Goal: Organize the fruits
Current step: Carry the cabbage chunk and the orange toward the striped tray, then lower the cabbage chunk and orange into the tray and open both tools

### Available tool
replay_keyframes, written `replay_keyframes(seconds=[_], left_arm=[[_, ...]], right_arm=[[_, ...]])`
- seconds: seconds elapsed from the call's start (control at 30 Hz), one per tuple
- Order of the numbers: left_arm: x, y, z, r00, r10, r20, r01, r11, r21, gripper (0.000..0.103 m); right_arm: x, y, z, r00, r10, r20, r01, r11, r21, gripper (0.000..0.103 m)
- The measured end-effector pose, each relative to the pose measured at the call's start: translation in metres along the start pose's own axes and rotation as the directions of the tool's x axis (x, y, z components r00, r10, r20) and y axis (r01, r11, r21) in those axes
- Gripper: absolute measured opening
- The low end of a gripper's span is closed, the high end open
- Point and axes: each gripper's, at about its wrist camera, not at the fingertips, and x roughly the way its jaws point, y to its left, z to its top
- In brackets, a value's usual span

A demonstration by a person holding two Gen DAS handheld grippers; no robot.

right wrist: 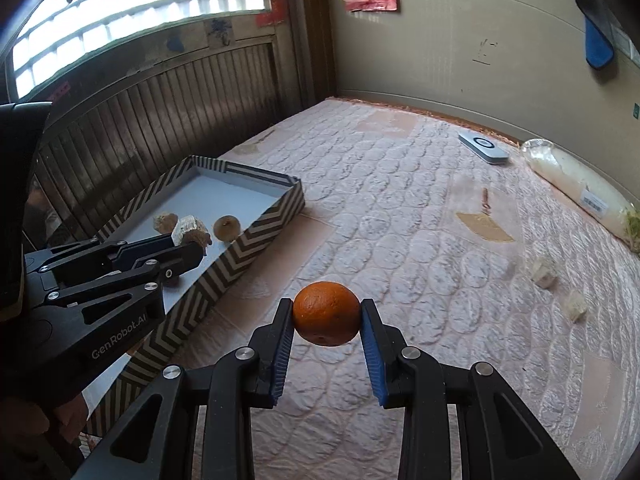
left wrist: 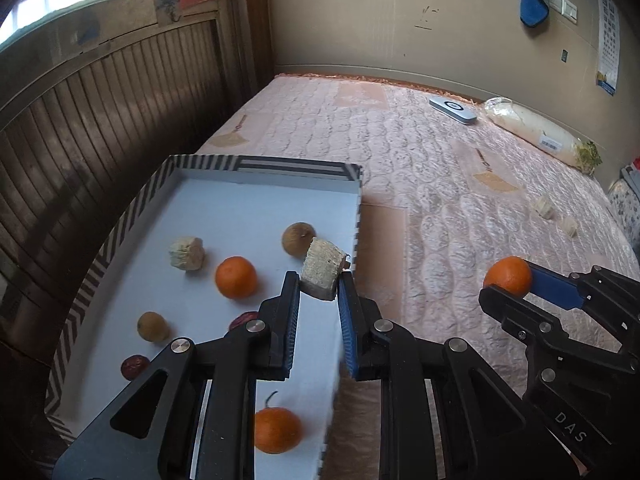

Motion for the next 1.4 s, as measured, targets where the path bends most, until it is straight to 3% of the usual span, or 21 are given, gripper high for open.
replay_keyframes(seconds=[0.53, 0.97, 1.4], left_arm=[[0.008, 0.07, -0.007, 0.996, 0.079, -0.032, -0.082, 0.992, -0.096, 0.019], [0.021, 0.106, -0.01, 0.995, 0.058, -0.081, -0.073, 0.98, -0.188, 0.018], [0.029, 0.11, -0.009, 0.993, 0.033, -0.109, -0.056, 0.974, -0.22, 0.019]], right_arm=[[0.031, 0.079, 0.022, 0.996, 0.084, -0.029, -0.087, 0.988, -0.13, 0.032], [0.06, 0.128, 0.026, 0.985, 0.142, -0.096, -0.161, 0.959, -0.235, 0.032], [0.074, 0.134, 0.015, 0.967, 0.205, -0.152, -0.235, 0.947, -0.218, 0.033]])
